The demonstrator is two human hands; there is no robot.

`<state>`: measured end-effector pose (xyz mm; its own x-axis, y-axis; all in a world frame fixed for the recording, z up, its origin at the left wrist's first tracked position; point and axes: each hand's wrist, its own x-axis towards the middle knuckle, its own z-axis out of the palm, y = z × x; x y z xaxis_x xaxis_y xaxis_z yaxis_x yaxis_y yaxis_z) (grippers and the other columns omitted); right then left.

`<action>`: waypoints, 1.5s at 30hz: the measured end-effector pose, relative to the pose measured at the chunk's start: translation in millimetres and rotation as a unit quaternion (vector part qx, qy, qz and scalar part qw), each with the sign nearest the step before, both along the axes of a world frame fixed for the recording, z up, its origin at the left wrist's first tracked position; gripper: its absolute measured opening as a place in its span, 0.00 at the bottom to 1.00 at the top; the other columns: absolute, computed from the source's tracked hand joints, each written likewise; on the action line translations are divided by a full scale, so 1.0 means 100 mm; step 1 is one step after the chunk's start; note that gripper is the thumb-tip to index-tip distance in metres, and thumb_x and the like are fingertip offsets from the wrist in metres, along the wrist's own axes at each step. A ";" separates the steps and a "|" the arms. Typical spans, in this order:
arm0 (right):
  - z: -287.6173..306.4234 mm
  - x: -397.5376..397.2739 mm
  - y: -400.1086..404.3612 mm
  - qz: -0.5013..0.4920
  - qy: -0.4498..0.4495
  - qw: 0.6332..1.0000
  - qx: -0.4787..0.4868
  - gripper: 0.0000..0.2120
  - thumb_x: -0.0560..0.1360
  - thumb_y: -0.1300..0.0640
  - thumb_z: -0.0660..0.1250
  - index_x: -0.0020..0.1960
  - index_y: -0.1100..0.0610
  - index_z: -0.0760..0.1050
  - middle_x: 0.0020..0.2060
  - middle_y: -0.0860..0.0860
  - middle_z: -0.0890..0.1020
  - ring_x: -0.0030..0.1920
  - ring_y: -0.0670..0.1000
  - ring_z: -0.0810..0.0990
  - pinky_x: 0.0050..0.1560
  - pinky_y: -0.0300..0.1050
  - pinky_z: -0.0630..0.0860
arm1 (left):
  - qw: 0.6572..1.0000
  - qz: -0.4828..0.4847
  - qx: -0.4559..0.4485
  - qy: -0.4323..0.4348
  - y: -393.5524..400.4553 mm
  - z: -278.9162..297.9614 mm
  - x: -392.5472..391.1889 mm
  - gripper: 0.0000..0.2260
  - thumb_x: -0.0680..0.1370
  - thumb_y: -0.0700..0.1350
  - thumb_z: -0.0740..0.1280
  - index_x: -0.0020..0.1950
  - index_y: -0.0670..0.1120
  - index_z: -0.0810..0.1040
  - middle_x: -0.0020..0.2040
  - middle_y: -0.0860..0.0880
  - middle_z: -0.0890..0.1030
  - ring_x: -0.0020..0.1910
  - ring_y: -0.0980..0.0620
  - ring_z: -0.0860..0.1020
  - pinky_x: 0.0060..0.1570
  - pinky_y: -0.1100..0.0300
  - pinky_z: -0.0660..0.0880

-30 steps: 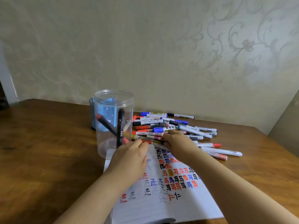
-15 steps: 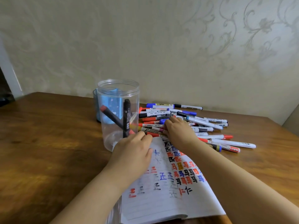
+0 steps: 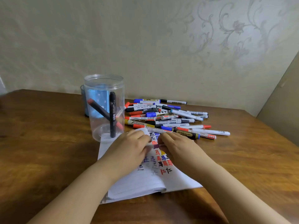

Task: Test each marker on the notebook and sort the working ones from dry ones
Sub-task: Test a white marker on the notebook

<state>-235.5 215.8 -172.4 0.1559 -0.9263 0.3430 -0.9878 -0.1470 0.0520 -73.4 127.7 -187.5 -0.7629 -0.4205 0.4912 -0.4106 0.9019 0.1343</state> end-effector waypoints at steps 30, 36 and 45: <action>-0.09 0.05 0.13 -0.078 -0.051 0.995 0.031 0.18 0.82 0.50 0.51 0.71 0.51 0.62 0.52 0.50 0.80 0.50 0.52 0.78 0.42 0.47 0.74 | 0.993 -0.017 0.112 0.029 0.06 -0.01 -0.06 0.10 0.78 0.48 0.62 0.52 0.45 0.80 0.45 0.50 0.76 0.45 0.56 0.71 0.45 0.64 0.67; 0.01 -0.02 0.27 -0.117 -0.218 0.966 0.072 0.14 0.81 0.58 0.54 0.65 0.48 0.59 0.50 0.49 0.82 0.47 0.46 0.79 0.47 0.47 0.78 | 0.996 -0.004 0.072 0.042 0.04 -0.01 0.01 0.08 0.76 0.48 0.66 0.51 0.48 0.80 0.44 0.54 0.72 0.45 0.56 0.70 0.42 0.63 0.67; 0.26 -0.09 0.37 -0.084 -0.482 0.859 0.150 0.15 0.80 0.64 0.56 0.49 0.51 0.79 0.42 0.52 0.85 0.43 0.46 0.83 0.49 0.40 0.79 | 0.995 -0.012 0.095 0.029 0.07 0.03 -0.01 0.12 0.78 0.44 0.63 0.60 0.48 0.77 0.49 0.53 0.72 0.47 0.59 0.68 0.46 0.66 0.66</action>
<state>-244.3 252.8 -146.2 -0.2109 -0.9773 -0.0213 -0.5588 0.1384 -0.8176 -74.5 134.3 -185.0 -0.7460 -0.4918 0.4490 -0.3756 0.8675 0.3261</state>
